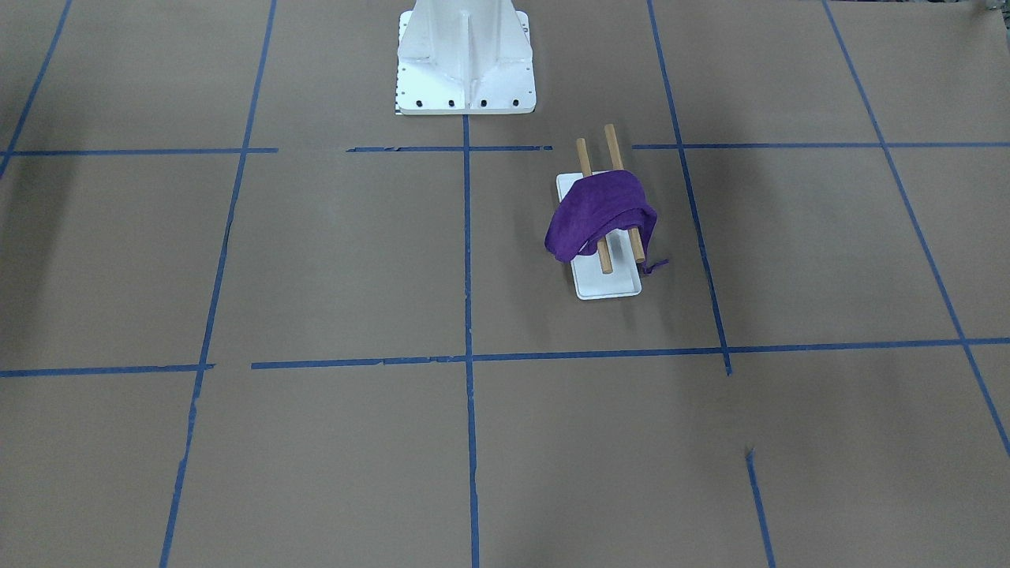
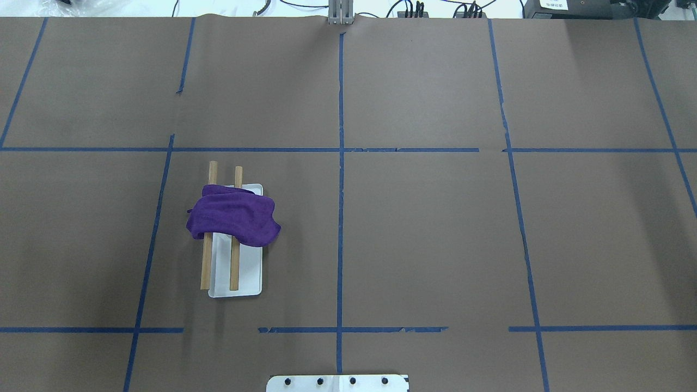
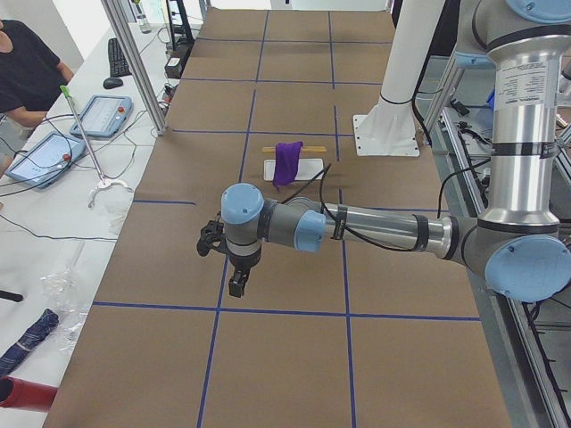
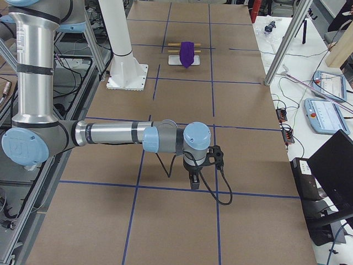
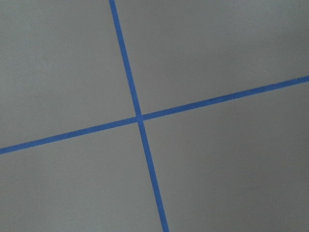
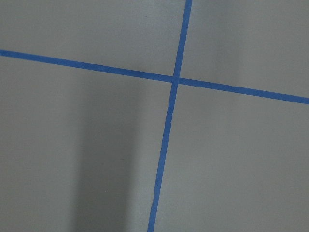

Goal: Hang towel on rack

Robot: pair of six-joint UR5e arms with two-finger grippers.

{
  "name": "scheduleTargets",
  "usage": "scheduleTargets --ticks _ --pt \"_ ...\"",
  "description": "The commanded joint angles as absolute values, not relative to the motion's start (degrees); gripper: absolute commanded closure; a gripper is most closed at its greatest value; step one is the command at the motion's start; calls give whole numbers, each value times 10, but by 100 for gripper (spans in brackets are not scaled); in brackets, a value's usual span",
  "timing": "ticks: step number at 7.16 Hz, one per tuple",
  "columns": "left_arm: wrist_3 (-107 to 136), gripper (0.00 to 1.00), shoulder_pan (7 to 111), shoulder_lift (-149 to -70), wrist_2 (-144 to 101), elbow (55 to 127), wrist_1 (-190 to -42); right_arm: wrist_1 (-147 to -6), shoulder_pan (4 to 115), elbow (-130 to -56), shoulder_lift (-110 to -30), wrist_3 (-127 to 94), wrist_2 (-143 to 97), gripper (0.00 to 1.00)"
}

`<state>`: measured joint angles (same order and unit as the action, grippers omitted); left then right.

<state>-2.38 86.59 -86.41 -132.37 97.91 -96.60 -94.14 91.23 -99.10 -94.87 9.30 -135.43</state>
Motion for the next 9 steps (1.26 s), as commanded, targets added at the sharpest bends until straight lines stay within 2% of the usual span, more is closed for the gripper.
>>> scheduleTargets --ticks 1,3,9 --pt "-22 0 904 -858 -1324 971 -962 -942 912 -989 -949 84 -1353 0" --pt "-23 0 923 -862 -1324 976 -907 -941 911 -998 -947 10 -1354 0" --pt "-17 0 923 -860 -1348 973 -904 -941 911 -997 -947 10 -1354 0"
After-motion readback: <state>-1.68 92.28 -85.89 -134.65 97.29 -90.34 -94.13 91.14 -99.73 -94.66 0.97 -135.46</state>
